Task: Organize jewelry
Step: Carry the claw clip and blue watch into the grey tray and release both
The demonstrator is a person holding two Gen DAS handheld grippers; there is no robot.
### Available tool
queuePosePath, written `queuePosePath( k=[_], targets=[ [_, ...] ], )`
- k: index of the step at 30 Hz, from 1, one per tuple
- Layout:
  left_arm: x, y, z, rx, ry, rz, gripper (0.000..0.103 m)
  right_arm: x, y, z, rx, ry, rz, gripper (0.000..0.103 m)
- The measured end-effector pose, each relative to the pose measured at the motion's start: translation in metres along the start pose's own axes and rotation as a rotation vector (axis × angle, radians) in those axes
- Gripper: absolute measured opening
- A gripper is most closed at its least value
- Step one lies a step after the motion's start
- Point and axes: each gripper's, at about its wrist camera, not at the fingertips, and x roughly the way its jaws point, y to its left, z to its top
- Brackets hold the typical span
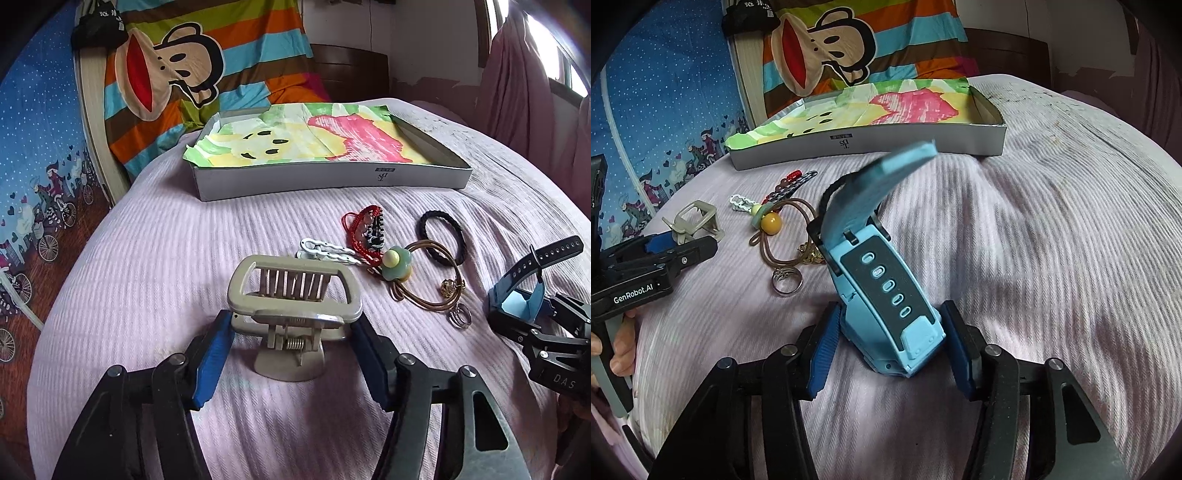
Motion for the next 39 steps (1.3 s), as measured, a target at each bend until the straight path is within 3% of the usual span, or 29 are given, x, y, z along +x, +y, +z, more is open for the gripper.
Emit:
queuePosePath(
  k=[13, 19, 24, 30, 39],
  targets=[
    [-0.022, -0.011, 0.012, 0.001, -0.091, -0.062, 0.061, -0.014, 0.003, 0.011, -0.020, -0.118, 0.057, 0.048],
    [-0.031, -0.004, 0.059, -0.042, -0.158, -0.069, 0.062, -0.013, 0.011, 0.063, -0.030, -0.195, 0.108, 0.048],
    [-0.010, 0.013, 0.107, -0.049, -0.183, -0.033, 0.062, 0.004, 0.022, 0.126, -0.048, -0.234, 0.137, 0.049],
    [0.041, 0.046, 0.142, -0.146, -0.130, -0.060, 0.062, 0.050, 0.039, 0.177, -0.038, -0.192, 0.145, 0.049],
    [0.088, 0.055, 0.145, -0.175, 0.005, -0.037, 0.062, 0.105, 0.050, 0.183, -0.037, -0.090, 0.127, 0.048]
  ],
)
